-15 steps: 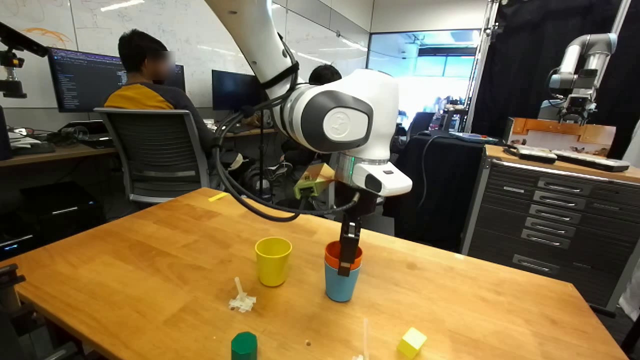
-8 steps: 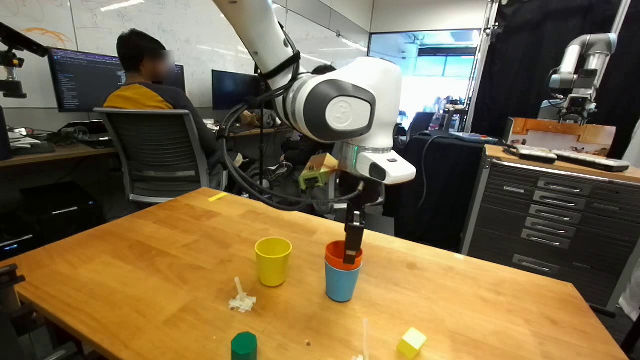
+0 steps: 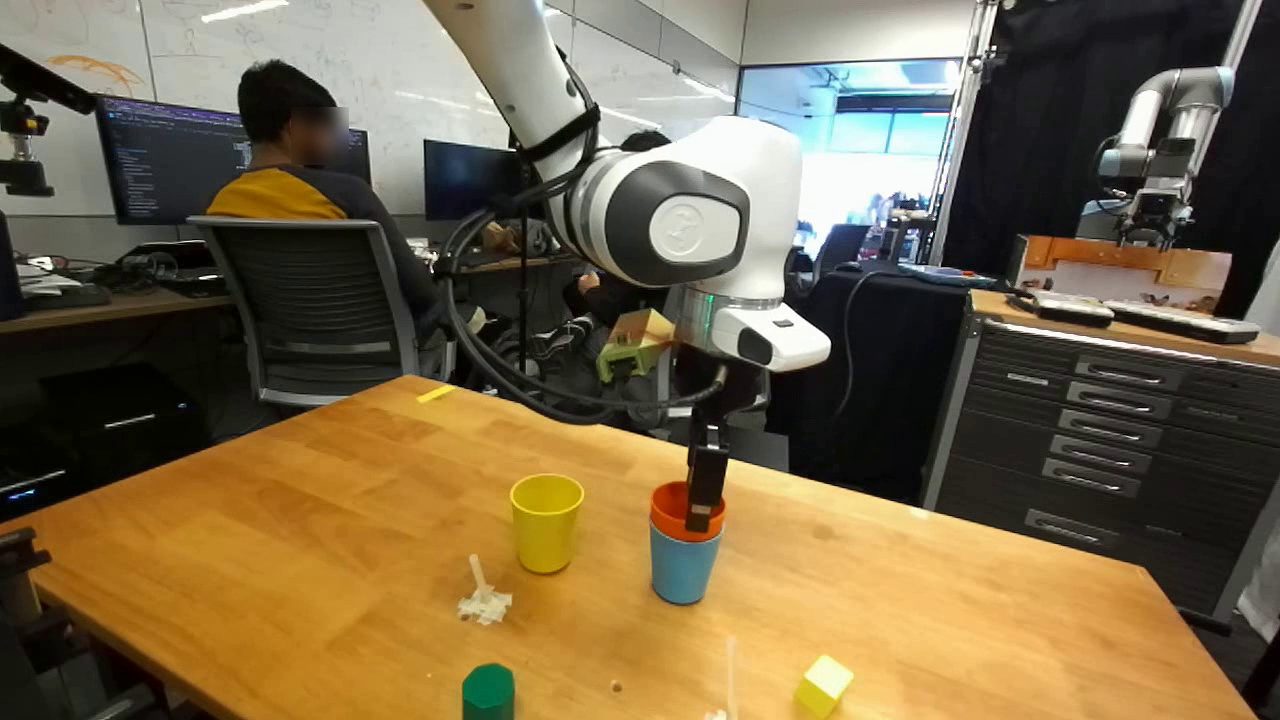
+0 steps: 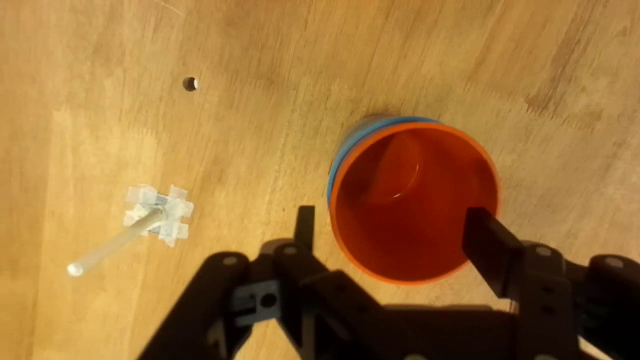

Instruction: Stack the cups together

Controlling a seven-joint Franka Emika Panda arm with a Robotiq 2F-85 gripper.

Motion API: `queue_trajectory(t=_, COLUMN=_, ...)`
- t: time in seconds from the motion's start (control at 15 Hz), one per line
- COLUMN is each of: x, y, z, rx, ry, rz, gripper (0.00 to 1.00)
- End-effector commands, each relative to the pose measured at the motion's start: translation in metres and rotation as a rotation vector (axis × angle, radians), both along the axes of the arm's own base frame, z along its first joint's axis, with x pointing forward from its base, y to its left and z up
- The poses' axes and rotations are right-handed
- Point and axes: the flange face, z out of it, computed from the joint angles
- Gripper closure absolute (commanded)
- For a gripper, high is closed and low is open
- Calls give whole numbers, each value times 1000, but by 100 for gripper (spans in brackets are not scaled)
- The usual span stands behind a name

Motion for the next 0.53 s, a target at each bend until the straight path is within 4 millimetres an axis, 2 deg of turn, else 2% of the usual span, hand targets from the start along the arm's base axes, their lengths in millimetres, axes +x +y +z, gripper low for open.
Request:
queue_trajectory(t=0.0, x=-5, y=5, z=15, rx=6, ry=-24, rz=22, gripper=22)
queue_trajectory(t=0.27, x=-8, y=5, z=16, rx=2, ry=-22, rz=29, gripper=19)
queue_trajectory(t=0.47, x=-12, y=4, z=5, rx=2, ry=6, rz=25, gripper=19)
